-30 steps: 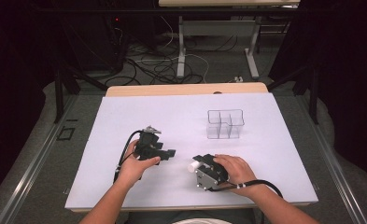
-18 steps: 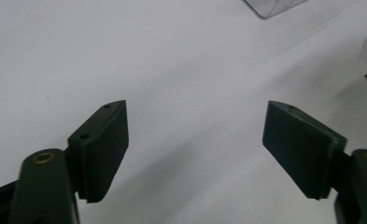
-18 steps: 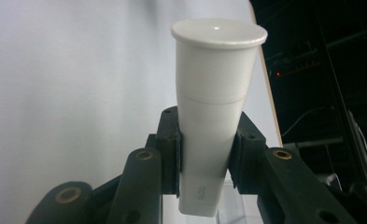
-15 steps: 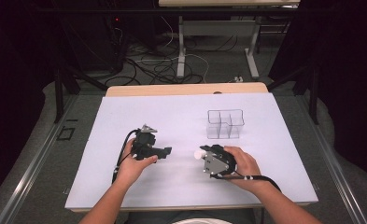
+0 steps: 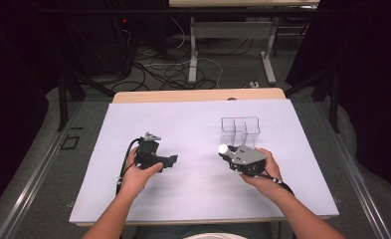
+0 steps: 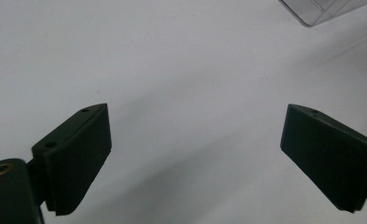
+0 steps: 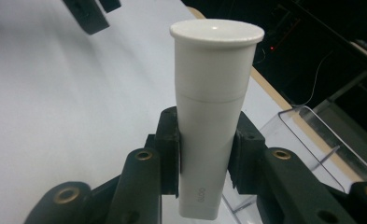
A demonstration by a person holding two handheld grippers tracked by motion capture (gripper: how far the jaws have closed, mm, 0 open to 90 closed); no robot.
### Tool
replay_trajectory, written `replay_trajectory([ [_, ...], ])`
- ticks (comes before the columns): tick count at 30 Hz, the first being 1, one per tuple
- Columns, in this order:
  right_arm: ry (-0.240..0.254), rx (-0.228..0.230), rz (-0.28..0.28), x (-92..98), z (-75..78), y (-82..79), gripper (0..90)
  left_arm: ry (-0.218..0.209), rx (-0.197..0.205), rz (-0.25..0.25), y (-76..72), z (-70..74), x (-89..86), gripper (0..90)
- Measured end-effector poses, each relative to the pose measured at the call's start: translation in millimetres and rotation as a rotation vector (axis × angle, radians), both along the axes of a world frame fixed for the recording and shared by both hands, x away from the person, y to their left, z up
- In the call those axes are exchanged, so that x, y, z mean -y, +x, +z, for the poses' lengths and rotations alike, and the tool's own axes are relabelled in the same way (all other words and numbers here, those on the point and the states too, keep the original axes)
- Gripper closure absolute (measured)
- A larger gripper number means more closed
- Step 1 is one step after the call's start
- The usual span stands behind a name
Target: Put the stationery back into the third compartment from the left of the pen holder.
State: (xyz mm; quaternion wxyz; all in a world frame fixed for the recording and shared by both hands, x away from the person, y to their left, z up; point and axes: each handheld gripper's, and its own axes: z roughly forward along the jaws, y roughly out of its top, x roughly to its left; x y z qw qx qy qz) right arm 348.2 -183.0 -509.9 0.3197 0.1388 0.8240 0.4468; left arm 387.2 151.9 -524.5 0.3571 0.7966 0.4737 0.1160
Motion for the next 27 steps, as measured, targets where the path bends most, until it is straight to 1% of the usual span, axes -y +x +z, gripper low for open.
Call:
replay_trajectory([
  [4,0.083,-0.053,-0.039,7.1,1.6,4.1,68.9,-0.003,0.015,0.015,1.1,-0.9,-7.2,2.6],
  [6,0.130,-0.074,-0.054,11.0,1.5,6.8,68.9,0.002,0.031,0.011,1.6,-1.0,-10.8,0.9],
  [7,0.149,-0.089,-0.062,13.0,1.7,7.8,68.9,-0.003,0.033,0.012,1.2,-1.2,-11.7,0.4],
  [8,0.168,-0.103,-0.074,15.1,2.1,8.7,68.9,0.004,0.046,0.007,1.3,-1.0,-12.9,0.4],
  [9,0.198,-0.111,-0.081,17.0,2.0,10.0,68.9,0.002,0.046,0.006,0.8,-1.0,-14.0,0.4],
  [10,0.216,-0.127,-0.091,19.5,2.8,10.9,68.9,0.004,0.058,0.002,0.9,-1.1,-15.0,0.3],
  [11,0.240,-0.142,-0.098,21.5,3.1,11.9,68.9,0.007,0.061,-0.002,0.8,-0.9,-15.8,0.4],
  [12,0.257,-0.154,-0.107,23.7,3.8,12.8,68.9,-0.004,0.067,0.000,0.4,-1.3,-15.6,0.4],
  [13,0.273,-0.175,-0.117,26.0,4.6,13.3,68.9,0.005,0.075,0.001,0.1,-1.1,-16.1,0.4],
  [14,0.298,-0.177,-0.122,27.9,4.7,14.9,68.9,0.008,0.078,0.004,-0.2,-0.9,-16.3,0.4],
  [15,0.320,-0.190,-0.134,29.6,5.0,15.4,68.9,0.004,0.083,0.006,-0.3,-1.0,-16.4,0.4],
  [18,0.361,-0.219,-0.159,34.2,5.0,18.2,68.8,0.003,0.091,0.006,-0.7,-0.5,-17.0,0.3],
  [19,0.371,-0.222,-0.170,35.2,4.9,19.1,68.8,0.004,0.090,0.008,-0.7,-0.3,-17.1,0.4],
  [20,0.367,-0.226,-0.175,37.1,5.5,20.1,68.8,0.000,0.088,0.010,-0.7,-0.6,-17.2,0.4],
  [21,0.377,-0.239,-0.186,38.0,6.1,20.2,68.8,0.001,0.085,0.013,-0.7,-0.7,-17.1,0.4],
  [23,0.391,-0.231,-0.199,40.1,7.0,22.2,68.8,0.003,0.084,0.013,-0.8,-1.2,-17.4,0.4],
  [24,0.393,-0.228,-0.204,41.0,7.6,23.3,68.9,-0.007,0.077,0.012,-1.0,-1.7,-17.1,0.4],
  [26,0.400,-0.230,-0.211,42.6,9.0,25.4,68.8,0.000,0.080,0.013,-0.8,-1.9,-17.5,0.4],
  [27,0.409,-0.224,-0.229,43.5,10.8,27.5,68.8,-0.006,0.077,0.014,-0.8,-2.0,-17.3,0.4],
])
